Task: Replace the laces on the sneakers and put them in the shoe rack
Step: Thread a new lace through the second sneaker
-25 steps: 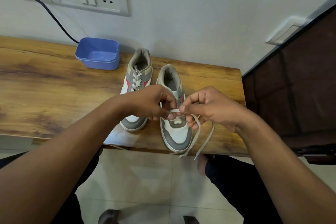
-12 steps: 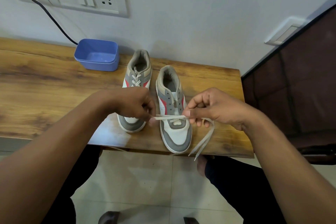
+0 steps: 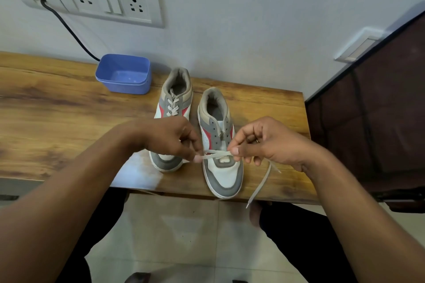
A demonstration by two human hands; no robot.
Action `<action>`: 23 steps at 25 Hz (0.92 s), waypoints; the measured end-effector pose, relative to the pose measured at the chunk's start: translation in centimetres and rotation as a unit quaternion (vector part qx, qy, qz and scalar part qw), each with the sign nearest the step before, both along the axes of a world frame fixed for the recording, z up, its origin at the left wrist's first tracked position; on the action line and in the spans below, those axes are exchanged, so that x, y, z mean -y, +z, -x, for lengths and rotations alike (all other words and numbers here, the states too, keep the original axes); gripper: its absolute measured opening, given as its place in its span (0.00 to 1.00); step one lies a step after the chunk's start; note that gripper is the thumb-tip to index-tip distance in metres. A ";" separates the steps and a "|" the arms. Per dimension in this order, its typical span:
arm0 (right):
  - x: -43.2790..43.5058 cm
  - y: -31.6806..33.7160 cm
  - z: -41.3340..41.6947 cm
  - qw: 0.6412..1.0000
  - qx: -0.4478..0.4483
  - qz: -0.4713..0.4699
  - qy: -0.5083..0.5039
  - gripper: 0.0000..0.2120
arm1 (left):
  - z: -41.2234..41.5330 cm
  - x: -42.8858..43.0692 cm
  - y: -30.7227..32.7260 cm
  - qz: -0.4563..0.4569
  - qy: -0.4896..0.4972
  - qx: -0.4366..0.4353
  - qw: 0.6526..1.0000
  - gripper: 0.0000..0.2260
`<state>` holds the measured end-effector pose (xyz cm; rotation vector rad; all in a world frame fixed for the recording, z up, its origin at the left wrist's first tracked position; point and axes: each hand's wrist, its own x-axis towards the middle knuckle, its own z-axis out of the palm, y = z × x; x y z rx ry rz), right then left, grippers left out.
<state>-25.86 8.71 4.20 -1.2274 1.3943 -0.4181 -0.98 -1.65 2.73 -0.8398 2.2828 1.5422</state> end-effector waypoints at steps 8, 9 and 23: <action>0.3 0.3 1.2 1.000 -0.005 0.009 -0.009 0.02 | -1.2 1.1 -0.2 0.037 -0.012 0.057 0.998 0.04; 0.2 0.3 1.2 1.000 -0.010 0.004 -0.003 0.02 | -1.4 1.1 -0.5 0.042 -0.013 0.070 0.997 0.04; 0.9 -1.0 0.6 0.997 -0.011 0.039 -0.058 0.05 | 2.1 -2.2 -3.8 0.185 0.031 -0.005 0.982 0.08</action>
